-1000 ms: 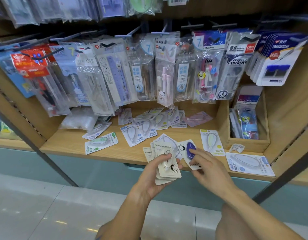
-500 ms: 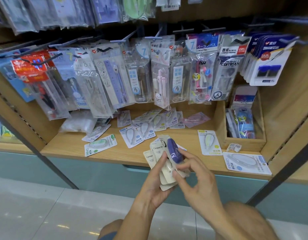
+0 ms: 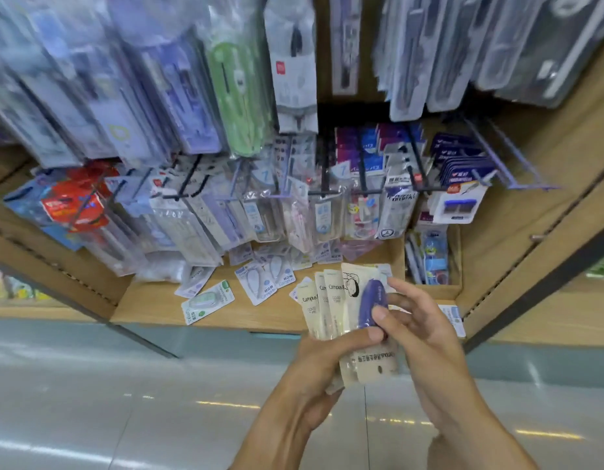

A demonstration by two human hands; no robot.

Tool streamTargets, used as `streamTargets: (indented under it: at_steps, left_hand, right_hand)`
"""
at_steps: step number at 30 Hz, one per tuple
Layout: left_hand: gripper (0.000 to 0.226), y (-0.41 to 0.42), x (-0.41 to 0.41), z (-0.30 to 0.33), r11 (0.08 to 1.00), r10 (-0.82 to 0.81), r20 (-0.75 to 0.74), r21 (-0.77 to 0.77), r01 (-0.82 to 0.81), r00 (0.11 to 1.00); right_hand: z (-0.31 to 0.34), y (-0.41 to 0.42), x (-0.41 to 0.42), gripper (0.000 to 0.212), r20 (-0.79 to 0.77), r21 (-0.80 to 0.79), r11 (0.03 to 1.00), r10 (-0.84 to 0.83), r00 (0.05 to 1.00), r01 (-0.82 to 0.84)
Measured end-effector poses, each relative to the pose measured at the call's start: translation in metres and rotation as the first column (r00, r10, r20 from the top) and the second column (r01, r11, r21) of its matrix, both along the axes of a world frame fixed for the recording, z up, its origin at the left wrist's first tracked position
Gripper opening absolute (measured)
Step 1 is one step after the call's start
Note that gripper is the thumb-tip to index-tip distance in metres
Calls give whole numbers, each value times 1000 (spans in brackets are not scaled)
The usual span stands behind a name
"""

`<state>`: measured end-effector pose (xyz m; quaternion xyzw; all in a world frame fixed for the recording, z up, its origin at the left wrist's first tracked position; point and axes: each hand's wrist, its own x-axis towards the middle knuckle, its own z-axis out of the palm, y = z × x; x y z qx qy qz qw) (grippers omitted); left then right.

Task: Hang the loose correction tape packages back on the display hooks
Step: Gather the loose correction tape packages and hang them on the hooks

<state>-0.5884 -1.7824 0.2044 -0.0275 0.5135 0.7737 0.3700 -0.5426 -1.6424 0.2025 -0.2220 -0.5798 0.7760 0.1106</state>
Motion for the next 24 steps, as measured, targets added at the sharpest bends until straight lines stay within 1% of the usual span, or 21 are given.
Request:
streamTargets:
  at_steps: [1, 2, 3, 5, 6, 8, 11, 13, 15, 17, 20, 21, 24]
  left_hand:
    - [55, 1, 4, 34, 1000, -22, 13, -1, 22, 1000]
    - [56, 2, 9, 70, 999, -36, 34, 2, 36, 999]
    - [56, 2, 16, 106, 998, -60, 50, 16, 59, 997]
    - [54, 6, 31, 181, 993, -115, 81, 34, 112, 990]
    - [54, 8, 39, 216, 991, -134, 101, 38, 131, 986]
    - [57, 16, 55, 289, 990, -138, 132, 36, 134, 982]
    - [59, 35, 75, 396, 986, -161, 180, 62, 152, 970]
    - [52, 50, 91, 456, 989, -140, 191, 71, 128, 972]
    - [43, 63, 103, 503, 986, -164, 202, 48, 157, 966]
    - [43, 76, 116, 533, 975, -220, 145, 13, 220, 965]
    - [37, 98, 137, 559, 954, -300, 75, 13, 300, 951]
    - [37, 107, 145, 563, 951, -309, 72, 13, 309, 948]
    - [46, 135, 169, 572, 940, -339, 45, 48, 337, 940]
  right_hand:
    - [30, 6, 4, 77, 22, -57, 998, 26, 999, -24]
    - [64, 11, 11, 86, 42, -108, 993, 54, 998, -49]
    - [99, 15, 19, 86, 39, -145, 986, 84, 996, -78]
    - [175, 23, 38, 67, 27, -175, 979, 108, 994, -102]
    - [213, 27, 47, 62, 15, -178, 977, 123, 992, -118]
    - [284, 38, 65, 66, 19, -153, 979, 135, 991, -131]
    - [384, 56, 90, 65, 26, -150, 984, 104, 994, -99]
    - [443, 66, 107, 68, 24, -140, 989, 59, 998, -56]
    - [493, 75, 124, 63, 10, -138, 990, 1, 1000, 0]
    - [529, 84, 141, 54, 1, -102, 994, -51, 999, 51]
    - [563, 104, 170, 52, 1, -85, 989, -121, 993, 121]
    - [570, 113, 180, 50, -4, -88, 985, -148, 989, 147]
    - [584, 139, 215, 44, -12, -137, 962, -242, 970, 238]
